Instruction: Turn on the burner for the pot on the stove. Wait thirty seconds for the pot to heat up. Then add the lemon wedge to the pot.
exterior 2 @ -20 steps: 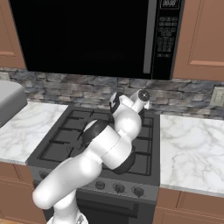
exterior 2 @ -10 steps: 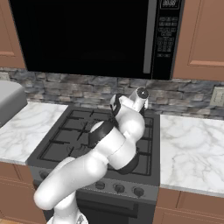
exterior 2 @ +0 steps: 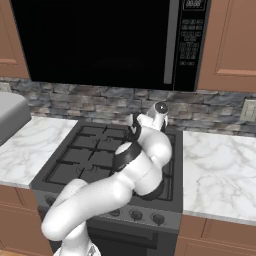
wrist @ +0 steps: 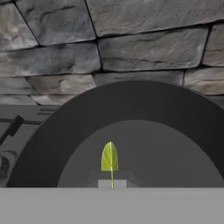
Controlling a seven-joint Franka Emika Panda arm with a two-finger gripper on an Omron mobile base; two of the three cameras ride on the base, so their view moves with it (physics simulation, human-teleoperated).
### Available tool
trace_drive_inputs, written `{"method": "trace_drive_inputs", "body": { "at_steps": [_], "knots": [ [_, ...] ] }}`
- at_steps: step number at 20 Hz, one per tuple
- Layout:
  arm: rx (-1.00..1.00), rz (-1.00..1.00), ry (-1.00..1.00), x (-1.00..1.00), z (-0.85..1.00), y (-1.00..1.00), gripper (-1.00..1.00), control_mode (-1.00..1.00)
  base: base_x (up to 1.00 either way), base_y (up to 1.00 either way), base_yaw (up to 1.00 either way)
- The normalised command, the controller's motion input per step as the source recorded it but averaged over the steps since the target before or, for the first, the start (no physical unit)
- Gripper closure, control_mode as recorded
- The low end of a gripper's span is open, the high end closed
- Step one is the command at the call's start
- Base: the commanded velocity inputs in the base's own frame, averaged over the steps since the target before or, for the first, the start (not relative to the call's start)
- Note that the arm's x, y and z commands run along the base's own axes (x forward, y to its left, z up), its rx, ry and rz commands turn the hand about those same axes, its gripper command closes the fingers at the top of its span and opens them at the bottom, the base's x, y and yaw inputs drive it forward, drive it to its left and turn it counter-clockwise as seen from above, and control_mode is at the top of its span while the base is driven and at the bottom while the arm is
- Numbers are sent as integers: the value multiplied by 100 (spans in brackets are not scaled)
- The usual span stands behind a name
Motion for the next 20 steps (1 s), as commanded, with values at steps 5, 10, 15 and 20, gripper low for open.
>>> {"method": "trace_drive_inputs", "body": {
  "at_steps": [5, 10, 15, 20],
  "knots": [
    [0, 0, 7, 30, -13, 0, 100, -100, 0, 0, 0],
    [0, 0, 9, 18, -22, 0, 100, -100, 0, 0, 0],
    [0, 0, 11, 7, -27, 3, -100, -100, 0, 0, 0],
    [0, 0, 0, 0, -8, 0, -100, -100, 0, 0, 0]
  ]
}}
